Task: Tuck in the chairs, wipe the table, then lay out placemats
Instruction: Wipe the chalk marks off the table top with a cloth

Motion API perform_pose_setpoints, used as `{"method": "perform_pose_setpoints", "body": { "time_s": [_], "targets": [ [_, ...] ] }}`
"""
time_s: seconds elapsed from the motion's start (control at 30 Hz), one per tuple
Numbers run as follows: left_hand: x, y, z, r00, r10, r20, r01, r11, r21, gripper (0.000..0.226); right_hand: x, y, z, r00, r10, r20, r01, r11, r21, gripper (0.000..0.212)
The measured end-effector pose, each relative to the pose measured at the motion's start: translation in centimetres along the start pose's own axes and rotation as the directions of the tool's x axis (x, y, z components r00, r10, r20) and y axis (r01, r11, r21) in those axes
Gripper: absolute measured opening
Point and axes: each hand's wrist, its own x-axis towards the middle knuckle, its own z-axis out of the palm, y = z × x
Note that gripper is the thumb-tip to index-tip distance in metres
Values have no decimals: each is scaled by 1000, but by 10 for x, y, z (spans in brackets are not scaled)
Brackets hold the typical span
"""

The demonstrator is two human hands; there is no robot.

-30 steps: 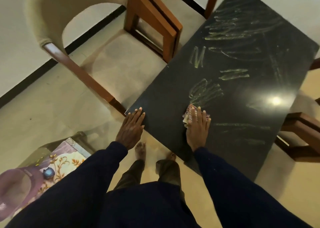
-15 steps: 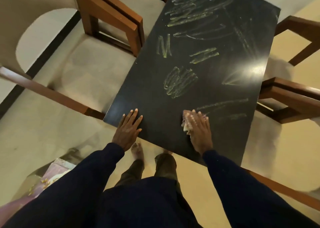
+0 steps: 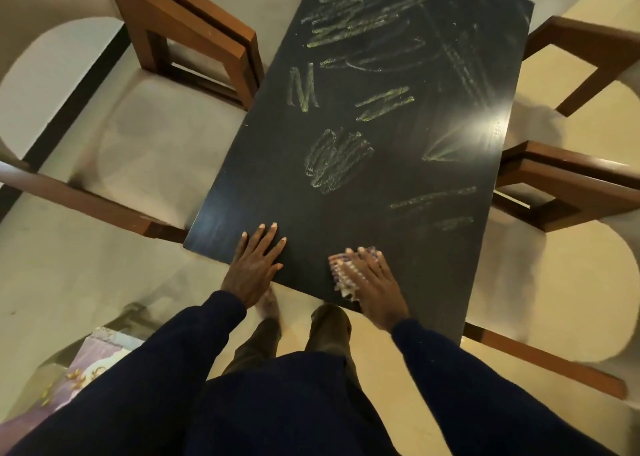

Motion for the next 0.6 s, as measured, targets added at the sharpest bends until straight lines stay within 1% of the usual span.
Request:
{"method": "perform_pose_setpoints", "body": {
  "time_s": [0.03, 0.1, 0.17, 0.2, 0.23, 0.27, 0.3, 0.33, 0.4, 0.47, 0.5, 0.53, 0.6],
  "targets": [
    [1, 0, 0, 1000, -2, 2, 2, 1000, 4, 67, -7, 19, -9, 997, 60, -46, -60, 998, -6, 91],
    [0, 1, 3, 1000, -8, 4, 8, 1000, 8, 67, -5, 52, -25, 960, 253, -123, -255, 967, -2, 89],
    [1, 4, 5, 1000, -11, 5, 11, 1000, 20, 67, 17, 74, -33, 868, 451, -208, -454, 890, 34, 86],
    [3, 5, 5, 1000, -6, 10, 6, 1000, 26, 67, 34, 79, -34, 816, 525, -243, -530, 846, 48, 85],
    [6, 9, 5, 1000, -1, 15, 1, 1000, 28, 66, 49, 82, -34, 773, 579, -259, -586, 808, 55, 86],
    [9, 13, 5, 1000, -3, 15, 2, 1000, 31, 66, 64, 81, -32, 749, 603, -274, -614, 788, 53, 87],
    [10, 17, 6, 1000, -10, 14, 10, 999, 33, 66, 78, 75, -29, 748, 600, -284, -615, 788, 43, 87],
    [12, 24, 6, 1000, -21, 16, 20, 999, 31, 67, 89, 67, -28, 767, 575, -285, -591, 806, 35, 87],
    [17, 36, 8, 999, -33, 34, 32, 999, 20, 68, 97, 44, -22, 842, 473, -259, -484, 875, 22, 87],
    [24, 45, 11, 998, -23, 59, 21, 999, 26, 70, 79, 20, -13, 934, 304, -187, -306, 952, 18, 90],
    [29, 50, 12, 997, -17, 77, 15, 999, 30, 70, 61, 13, -8, 969, 210, -128, -208, 978, 28, 91],
    [33, 54, 13, 996, -13, 94, 10, 999, 32, 71, 38, 12, -5, 992, 109, -59, -107, 994, 37, 92],
    [39, 61, 14, 993, -13, 115, 9, 999, 35, 72, -8, 27, -3, 996, -75, 40, 75, 997, 3, 93]
  ]
}}
